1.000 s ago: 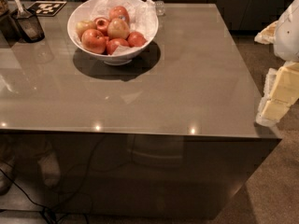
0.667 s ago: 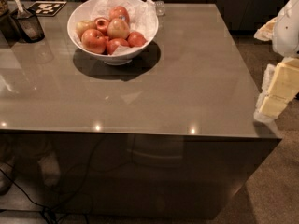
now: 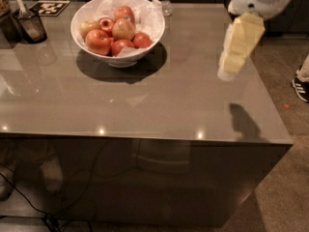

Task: Pick apple from white bowl

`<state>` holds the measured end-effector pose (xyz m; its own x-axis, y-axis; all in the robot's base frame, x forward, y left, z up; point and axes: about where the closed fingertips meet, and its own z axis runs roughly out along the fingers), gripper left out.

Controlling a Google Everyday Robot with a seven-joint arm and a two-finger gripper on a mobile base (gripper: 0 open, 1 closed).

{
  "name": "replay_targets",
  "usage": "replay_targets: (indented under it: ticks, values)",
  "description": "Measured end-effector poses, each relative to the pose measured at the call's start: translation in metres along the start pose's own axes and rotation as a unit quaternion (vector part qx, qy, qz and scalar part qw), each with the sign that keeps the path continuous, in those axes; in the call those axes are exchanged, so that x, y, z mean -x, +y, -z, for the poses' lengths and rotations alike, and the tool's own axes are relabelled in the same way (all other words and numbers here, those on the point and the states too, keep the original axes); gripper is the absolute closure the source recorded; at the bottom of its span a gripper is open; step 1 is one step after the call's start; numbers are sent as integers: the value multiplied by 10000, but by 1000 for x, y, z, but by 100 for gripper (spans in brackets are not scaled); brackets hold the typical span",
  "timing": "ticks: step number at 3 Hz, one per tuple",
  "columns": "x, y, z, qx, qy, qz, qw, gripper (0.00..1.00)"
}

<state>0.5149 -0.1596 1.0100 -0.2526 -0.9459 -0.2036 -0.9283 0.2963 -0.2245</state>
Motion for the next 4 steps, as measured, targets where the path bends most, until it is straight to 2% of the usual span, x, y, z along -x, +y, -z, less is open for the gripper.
replay_targets:
  ticks: [1, 2, 3, 4]
  values:
    - [23, -9, 8, -187, -222, 126, 9995, 0]
    - [28, -14, 8, -284, -307, 137, 9990, 0]
    - [63, -31, 2, -296, -561, 79, 9980, 0]
    - [101, -55, -7, -265, -630, 11, 9977, 0]
